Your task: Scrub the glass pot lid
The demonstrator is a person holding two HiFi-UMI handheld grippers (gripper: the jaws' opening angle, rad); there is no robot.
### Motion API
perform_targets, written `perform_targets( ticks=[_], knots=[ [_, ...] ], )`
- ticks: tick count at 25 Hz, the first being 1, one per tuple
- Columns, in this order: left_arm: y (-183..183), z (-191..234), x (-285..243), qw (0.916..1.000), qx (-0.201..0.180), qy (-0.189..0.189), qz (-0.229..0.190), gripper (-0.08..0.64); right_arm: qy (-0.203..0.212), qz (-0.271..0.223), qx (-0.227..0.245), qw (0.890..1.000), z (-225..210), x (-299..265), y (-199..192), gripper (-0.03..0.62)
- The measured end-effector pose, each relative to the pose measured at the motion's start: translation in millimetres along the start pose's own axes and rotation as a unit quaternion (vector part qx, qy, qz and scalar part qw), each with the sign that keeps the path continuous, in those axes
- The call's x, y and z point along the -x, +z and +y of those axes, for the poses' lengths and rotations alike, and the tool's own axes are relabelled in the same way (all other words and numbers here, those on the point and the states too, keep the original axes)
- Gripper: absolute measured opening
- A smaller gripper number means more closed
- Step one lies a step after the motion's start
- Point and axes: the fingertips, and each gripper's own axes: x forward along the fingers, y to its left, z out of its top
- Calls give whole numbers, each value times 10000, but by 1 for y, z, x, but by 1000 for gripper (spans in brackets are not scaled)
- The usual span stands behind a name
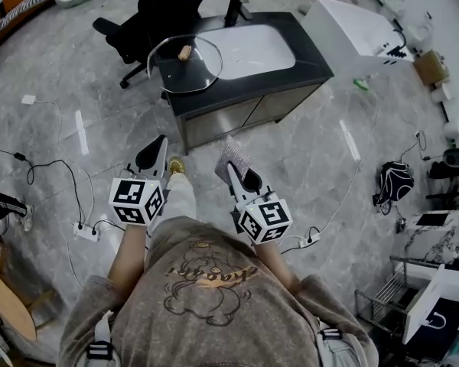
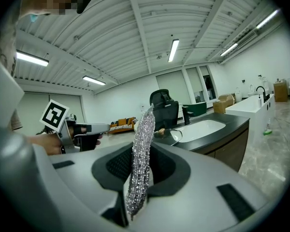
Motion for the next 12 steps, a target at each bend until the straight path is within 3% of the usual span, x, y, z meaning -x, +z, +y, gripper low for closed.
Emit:
perform_targets(
  ticks=[12],
  knots=[
    [40,97,-146,9996,-12,-22,291,18,16,107,-12,9999,-60,-156,57,84]
  ],
)
